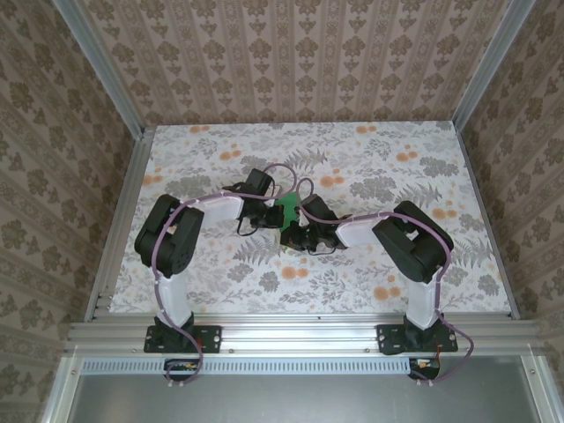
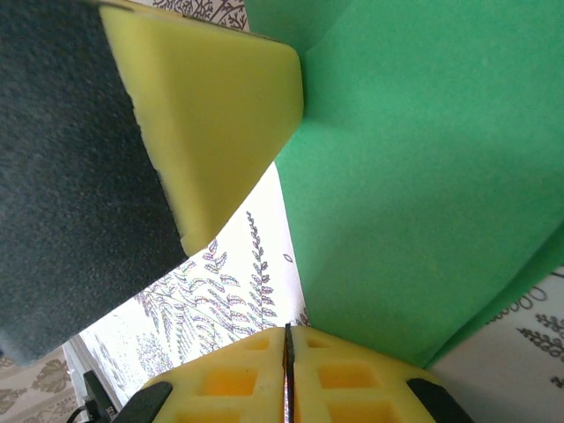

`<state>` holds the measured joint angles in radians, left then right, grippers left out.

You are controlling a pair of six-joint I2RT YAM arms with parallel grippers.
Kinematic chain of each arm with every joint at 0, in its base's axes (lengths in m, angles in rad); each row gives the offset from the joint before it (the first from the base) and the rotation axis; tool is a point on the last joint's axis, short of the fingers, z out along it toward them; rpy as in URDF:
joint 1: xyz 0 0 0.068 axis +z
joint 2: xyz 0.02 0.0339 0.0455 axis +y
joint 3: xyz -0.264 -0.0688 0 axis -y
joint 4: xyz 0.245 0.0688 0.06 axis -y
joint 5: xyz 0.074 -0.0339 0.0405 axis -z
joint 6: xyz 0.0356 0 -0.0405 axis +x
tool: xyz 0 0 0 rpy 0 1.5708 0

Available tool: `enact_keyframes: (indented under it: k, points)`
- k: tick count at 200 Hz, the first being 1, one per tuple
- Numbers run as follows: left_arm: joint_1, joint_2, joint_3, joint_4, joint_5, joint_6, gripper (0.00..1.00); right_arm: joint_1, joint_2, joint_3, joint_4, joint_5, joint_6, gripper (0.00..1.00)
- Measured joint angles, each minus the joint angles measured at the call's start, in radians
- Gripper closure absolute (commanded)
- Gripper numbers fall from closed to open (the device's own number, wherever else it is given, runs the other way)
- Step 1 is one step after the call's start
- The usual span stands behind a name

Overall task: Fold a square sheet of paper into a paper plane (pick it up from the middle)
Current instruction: Third fold the triangle at the center of the table.

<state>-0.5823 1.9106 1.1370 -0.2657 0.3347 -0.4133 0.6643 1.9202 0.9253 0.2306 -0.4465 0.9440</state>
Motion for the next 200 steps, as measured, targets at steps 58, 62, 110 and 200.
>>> enact_keyframes:
  k: [58,62,110,200]
  points:
    - [0.0,0.0,0.0,0.0,-0.001,0.0,1.0,-0.002,-0.022,0.0,-0.006,-0.003,-0.001,0.87]
    - [0.0,0.0,0.0,0.0,-0.001,0.0,1.0,-0.002,-0.027,0.0,-0.007,-0.003,-0.001,0.87]
    - [0.0,0.0,0.0,0.0,-0.002,0.0,1.0,-0.002,-0.034,-0.006,-0.026,-0.004,-0.001,0.88]
    - [-0.001,0.0,0.0,0.0,-0.003,0.0,1.0,-0.005,-0.095,-0.002,-0.193,-0.002,-0.056,0.85]
